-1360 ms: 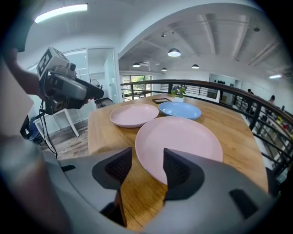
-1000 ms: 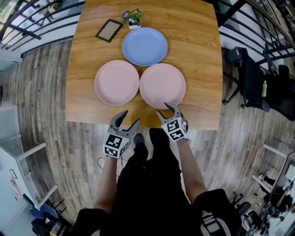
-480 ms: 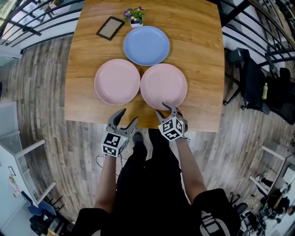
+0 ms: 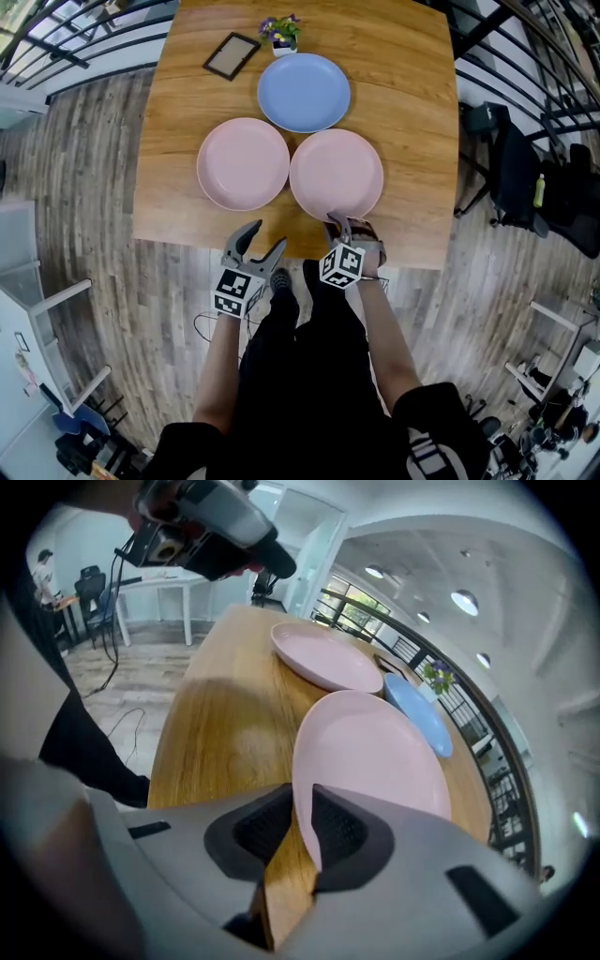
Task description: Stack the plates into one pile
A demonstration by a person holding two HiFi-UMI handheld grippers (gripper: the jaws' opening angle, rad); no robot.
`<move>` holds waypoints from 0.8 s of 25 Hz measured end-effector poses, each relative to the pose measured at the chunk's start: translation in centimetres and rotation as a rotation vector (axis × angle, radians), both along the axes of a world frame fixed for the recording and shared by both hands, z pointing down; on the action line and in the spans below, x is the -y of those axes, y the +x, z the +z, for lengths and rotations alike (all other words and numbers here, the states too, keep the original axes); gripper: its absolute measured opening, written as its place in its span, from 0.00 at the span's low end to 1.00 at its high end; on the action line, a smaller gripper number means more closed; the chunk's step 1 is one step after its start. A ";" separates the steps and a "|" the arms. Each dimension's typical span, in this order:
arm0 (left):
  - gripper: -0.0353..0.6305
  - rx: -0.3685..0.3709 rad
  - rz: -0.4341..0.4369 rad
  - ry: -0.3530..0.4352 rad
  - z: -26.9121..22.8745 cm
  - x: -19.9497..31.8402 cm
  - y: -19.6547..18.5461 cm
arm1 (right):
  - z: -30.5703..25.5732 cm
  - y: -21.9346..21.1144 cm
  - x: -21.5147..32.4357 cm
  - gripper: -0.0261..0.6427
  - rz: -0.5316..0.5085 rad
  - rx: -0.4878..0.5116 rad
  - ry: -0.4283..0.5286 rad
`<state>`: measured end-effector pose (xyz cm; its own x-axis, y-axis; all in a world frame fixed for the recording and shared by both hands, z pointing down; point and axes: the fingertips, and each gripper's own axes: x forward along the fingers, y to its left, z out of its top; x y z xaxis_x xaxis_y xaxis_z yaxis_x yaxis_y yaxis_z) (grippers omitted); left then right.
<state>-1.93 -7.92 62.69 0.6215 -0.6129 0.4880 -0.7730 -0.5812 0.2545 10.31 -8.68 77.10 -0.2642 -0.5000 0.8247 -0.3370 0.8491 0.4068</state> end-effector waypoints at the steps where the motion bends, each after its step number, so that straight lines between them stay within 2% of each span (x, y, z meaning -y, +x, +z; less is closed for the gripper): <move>1: 0.44 -0.001 -0.002 0.004 -0.1 0.0 -0.1 | 0.1 0.0 -0.1 0.14 -0.027 -0.035 0.014; 4: 0.44 -0.007 -0.010 0.010 -0.6 -0.2 -0.2 | 0.3 0.0 -0.4 0.08 -0.096 -0.124 0.050; 7: 0.44 -0.013 -0.023 0.041 -0.9 -0.1 -0.5 | 0.3 0.1 -0.4 0.07 -0.115 -0.158 0.070; 20: 0.44 -0.004 -0.019 0.024 -1.6 -1.4 -1.3 | -0.5 -0.6 -0.7 0.07 -0.052 -0.107 0.046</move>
<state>-3.19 -6.52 61.10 0.6115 -0.6358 0.4709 -0.7829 -0.5723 0.2439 9.76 -8.01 76.59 -0.2023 -0.5259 0.8261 -0.2458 0.8439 0.4770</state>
